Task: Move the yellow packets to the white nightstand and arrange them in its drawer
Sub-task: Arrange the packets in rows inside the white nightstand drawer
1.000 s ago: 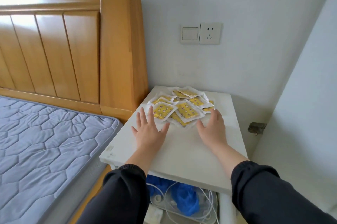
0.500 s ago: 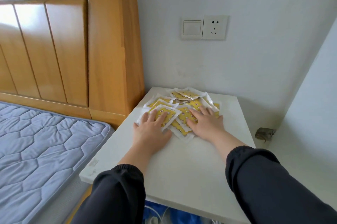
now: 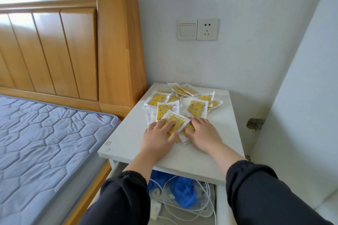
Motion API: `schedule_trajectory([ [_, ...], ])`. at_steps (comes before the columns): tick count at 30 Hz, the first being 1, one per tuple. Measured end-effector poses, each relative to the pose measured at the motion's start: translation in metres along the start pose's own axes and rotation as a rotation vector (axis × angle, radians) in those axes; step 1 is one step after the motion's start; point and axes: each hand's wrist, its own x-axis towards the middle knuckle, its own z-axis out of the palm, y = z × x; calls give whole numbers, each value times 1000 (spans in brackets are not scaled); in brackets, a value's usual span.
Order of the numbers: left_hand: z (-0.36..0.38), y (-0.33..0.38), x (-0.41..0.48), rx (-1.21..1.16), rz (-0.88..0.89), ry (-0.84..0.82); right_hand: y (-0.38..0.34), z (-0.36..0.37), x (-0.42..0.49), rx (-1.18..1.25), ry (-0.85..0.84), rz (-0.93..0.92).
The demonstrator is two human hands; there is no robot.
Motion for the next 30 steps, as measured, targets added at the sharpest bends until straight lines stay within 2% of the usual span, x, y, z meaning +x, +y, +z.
schedule_trajectory([
  [4,-8,4,-22,-280,-68,55,-5,-7,-37,72,18,-7],
  [9,-10,10,-33,-235,-143,38,-7,-9,-61,69,146,136],
  [13,-12,14,-28,-185,-187,27,-9,-9,-63,42,168,196],
  [19,-15,9,-28,-479,-279,110,-10,-11,-64,82,254,199],
  [23,-19,10,-30,-668,-351,197,-7,-15,-66,223,377,300],
  [30,-21,8,-30,-714,-476,396,-1,-15,-60,471,484,398],
])
